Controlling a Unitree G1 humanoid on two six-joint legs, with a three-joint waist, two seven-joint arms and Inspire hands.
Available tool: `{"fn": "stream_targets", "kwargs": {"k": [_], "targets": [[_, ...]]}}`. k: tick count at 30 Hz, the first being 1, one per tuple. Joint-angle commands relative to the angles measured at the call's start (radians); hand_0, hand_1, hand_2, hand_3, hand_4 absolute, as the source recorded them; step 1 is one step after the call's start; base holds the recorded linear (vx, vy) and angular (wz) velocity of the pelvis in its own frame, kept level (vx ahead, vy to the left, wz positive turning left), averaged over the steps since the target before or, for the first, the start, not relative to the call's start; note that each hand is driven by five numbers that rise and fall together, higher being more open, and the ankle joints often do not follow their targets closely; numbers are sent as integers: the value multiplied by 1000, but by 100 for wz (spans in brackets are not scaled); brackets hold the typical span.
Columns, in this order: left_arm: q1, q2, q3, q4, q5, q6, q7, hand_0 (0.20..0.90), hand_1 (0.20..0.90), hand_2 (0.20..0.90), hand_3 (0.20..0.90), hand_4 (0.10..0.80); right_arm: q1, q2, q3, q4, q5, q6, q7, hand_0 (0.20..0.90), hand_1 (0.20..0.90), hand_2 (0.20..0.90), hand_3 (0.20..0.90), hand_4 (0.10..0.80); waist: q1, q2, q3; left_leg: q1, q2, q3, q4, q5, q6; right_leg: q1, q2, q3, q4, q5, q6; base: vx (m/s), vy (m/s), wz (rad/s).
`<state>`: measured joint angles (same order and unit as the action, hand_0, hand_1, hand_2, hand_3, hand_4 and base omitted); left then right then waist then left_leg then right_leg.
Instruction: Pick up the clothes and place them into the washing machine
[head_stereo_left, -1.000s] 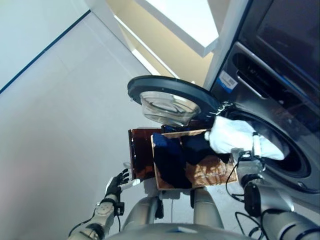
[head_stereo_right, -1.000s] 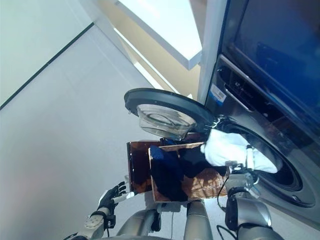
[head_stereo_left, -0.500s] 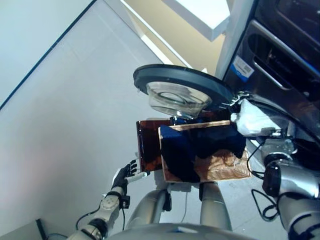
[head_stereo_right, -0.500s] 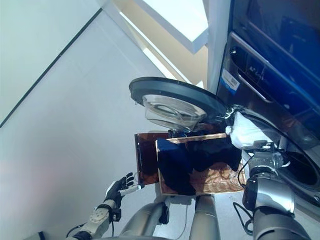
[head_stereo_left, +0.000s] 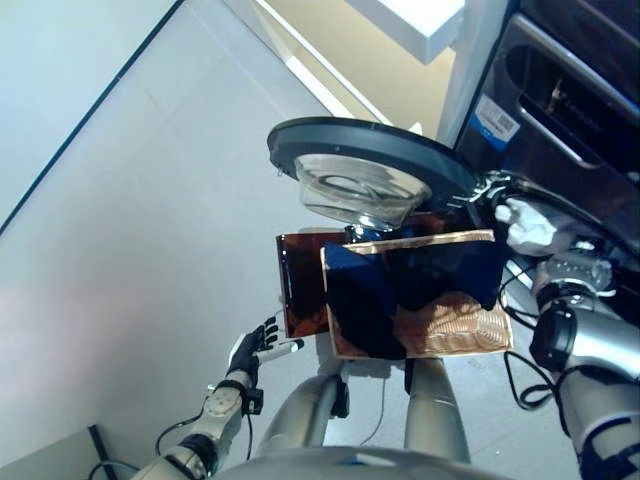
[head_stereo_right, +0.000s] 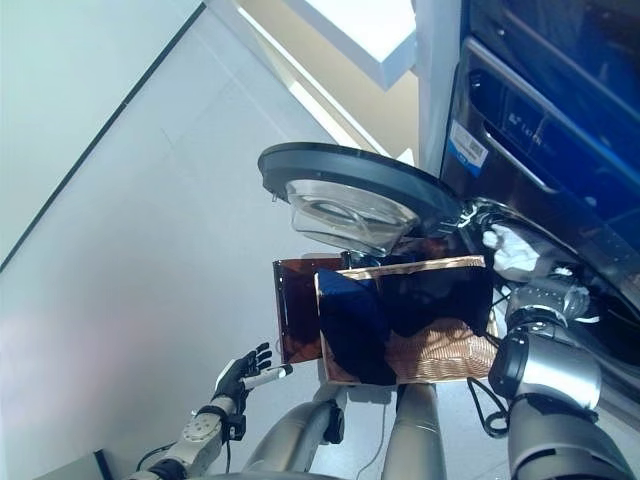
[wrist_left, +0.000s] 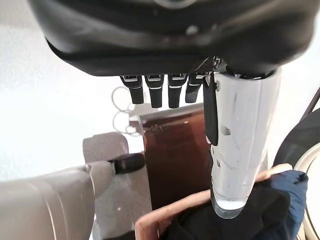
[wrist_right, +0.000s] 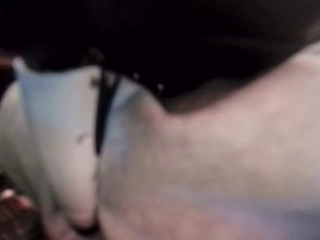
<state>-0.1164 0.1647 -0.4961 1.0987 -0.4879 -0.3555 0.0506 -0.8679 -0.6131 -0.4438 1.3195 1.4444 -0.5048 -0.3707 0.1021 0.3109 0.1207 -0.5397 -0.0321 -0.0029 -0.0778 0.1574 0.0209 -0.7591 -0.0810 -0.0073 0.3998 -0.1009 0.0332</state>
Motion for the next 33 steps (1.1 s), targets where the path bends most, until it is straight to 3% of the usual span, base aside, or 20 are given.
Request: {"fn": "stream_targets", "kwargs": {"k": [1, 6, 18, 25, 26, 27, 28, 33], "targets": [[-33, -4, 3, 54, -37, -36, 31, 900, 900, 900, 900, 800, -76, -195, 52, -85, -65, -113, 4, 200, 200, 200, 200, 300, -30, -27, -49, 74, -45, 23, -9, -82, -61, 186, -6, 4, -329, 177, 10, 0, 0, 0], [-34, 8, 21, 57, -9, -44, 32, 900, 900, 900, 900, 800, -90, -270, 150, 7, -186, -14, 31, 200, 200, 200, 200, 300, -28, -35, -46, 71, -45, 30, -9, -82, -59, 180, -9, 5, -334, 185, 12, -8, 8, -7], [-26, 17, 10, 19, 3, -51, 26, 900, 900, 900, 900, 800, -156, -300, 179, 3, -152, -38, 55, 200, 200, 200, 200, 300, -13, -33, -55, 65, -45, 19, -9, -73, -68, 192, -9, -6, -345, 187, 10, -1, -8, 6], [-28, 21, 25, 30, 7, -54, 29, 900, 900, 900, 900, 800, -137, -268, 178, 17, -153, -25, 69, 200, 200, 200, 200, 300, -9, -37, -55, 61, -45, 15, -9, -72, -68, 189, -8, -7, -349, 192, 10, -1, -1, 0], [-28, 22, 28, 33, 8, -53, 30, 900, 900, 900, 900, 800, -131, -261, 178, 18, -157, -20, 73, 510, 510, 510, 510, 522, -9, -38, -54, 61, -45, 16, -9, -73, -67, 189, -8, -7, -350, 193, 10, -3, 5, -4], [-28, 22, 28, 34, 9, -53, 30, 900, 900, 900, 900, 800, -130, -261, 177, 17, -157, -20, 74, 510, 510, 510, 510, 522, -9, -39, -54, 62, -45, 16, -9, -73, -67, 190, -8, -7, -351, 193, 10, -2, 4, -5], [-28, 22, 32, 36, 7, -54, 30, 900, 900, 900, 900, 800, -124, -250, 179, 26, -165, -15, 73, 900, 900, 900, 900, 800, -10, -42, -54, 61, -44, 19, -9, -73, -67, 190, -8, -7, -353, 195, 10, -5, 5, -5], [-33, 20, 33, 38, 5, -53, 29, 900, 900, 900, 900, 800, -116, -234, 170, 40, -156, -11, 68, 900, 900, 900, 900, 800, -11, -49, -56, 60, -43, 21, -9, -73, -67, 196, -7, -7, -364, 198, 11, -4, 9, -3]]}}
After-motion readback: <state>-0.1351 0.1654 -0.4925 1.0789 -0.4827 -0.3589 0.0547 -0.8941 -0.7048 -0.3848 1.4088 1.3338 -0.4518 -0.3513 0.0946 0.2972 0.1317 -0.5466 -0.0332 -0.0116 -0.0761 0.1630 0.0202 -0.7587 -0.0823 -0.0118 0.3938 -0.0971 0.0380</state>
